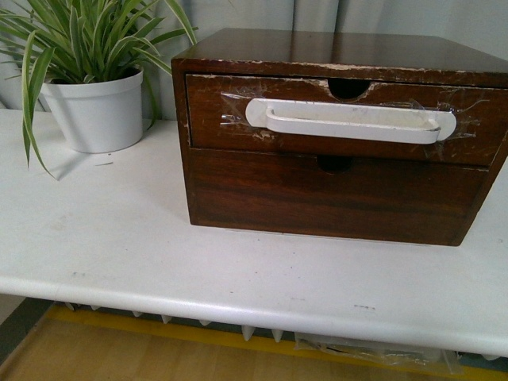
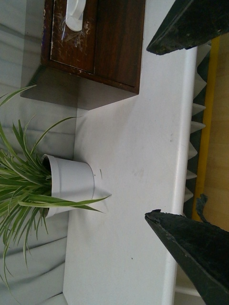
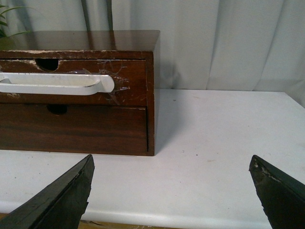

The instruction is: Open drawer

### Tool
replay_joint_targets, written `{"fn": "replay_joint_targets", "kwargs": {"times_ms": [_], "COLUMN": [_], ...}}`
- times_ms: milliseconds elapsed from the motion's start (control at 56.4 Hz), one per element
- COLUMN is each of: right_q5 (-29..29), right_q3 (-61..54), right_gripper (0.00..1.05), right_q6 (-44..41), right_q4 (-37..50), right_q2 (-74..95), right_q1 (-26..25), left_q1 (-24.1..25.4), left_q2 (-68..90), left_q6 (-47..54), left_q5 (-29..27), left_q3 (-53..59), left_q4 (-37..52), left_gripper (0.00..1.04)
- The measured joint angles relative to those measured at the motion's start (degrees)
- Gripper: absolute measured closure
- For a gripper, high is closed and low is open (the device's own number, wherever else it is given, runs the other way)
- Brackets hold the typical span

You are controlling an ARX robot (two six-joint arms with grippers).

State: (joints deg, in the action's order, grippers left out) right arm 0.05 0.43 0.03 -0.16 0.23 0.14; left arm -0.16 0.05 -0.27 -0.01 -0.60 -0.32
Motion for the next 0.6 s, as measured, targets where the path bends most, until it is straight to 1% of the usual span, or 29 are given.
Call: {"fn": "replay_joint_targets", "kwargs": {"times_ms": [71, 106, 124, 142, 160, 195, 231, 284, 408, 461, 532, 603], "right_q5": [0.0, 0.8, 3.3, 4.9, 5.9, 5.8, 4.6, 1.4, -6.8, -8.5, -11.6, -12.7], "right_q3": [0.0, 0.1, 0.9, 1.6, 2.3, 3.2, 4.0, 6.3, 12.3, 14.9, 18.9, 23.9], "right_gripper": [0.09, 0.09, 0.09, 0.09, 0.09, 0.09, 0.09, 0.09, 0.09, 0.09, 0.09, 0.09], "right_q6": [0.0, -0.2, -0.6, -1.0, -1.4, -1.8, -2.1, -3.3, -8.6, -11.0, -16.0, -21.0], "right_q4": [0.0, -0.4, -3.0, -4.9, -6.2, -7.0, -7.3, -7.3, -7.3, -7.6, -7.2, -7.3], "right_q2": [0.0, 0.2, 1.0, 1.9, 2.9, 4.6, 6.4, 10.1, 19.7, 24.5, 32.5, 40.4], "right_q1": [0.0, 0.2, 1.1, 1.7, 2.2, 2.4, 2.2, 1.2, -1.8, -1.8, -1.2, -0.2], "left_q1": [0.0, 1.1, 1.8, 2.2, 2.5, 2.7, 2.7, 2.6, -0.1, -1.3, -2.9, -4.7], "left_q2": [0.0, 0.8, 2.0, 2.9, 3.8, 4.9, 6.2, 9.0, 19.1, 24.1, 34.1, 44.9], "left_q6": [0.0, 0.7, 1.4, 1.7, 1.9, 2.1, 2.7, 4.2, 10.9, 14.0, 21.3, 28.9], "left_q5": [0.0, 3.6, 8.3, 10.6, 12.7, 15.4, 17.5, 20.5, 27.1, 29.2, 31.1, 33.3], "left_q3": [0.0, -0.6, -1.3, -1.6, -1.7, -2.0, -2.6, -3.7, -7.7, -9.6, -13.7, -19.0], "left_q4": [0.0, -2.0, -4.1, -4.7, -4.8, -4.8, -4.7, -3.7, -0.3, 1.2, 2.7, 2.3], "left_gripper": [0.06, 0.06, 0.06, 0.06, 0.06, 0.06, 0.06, 0.06, 0.06, 0.06, 0.06, 0.06]}}
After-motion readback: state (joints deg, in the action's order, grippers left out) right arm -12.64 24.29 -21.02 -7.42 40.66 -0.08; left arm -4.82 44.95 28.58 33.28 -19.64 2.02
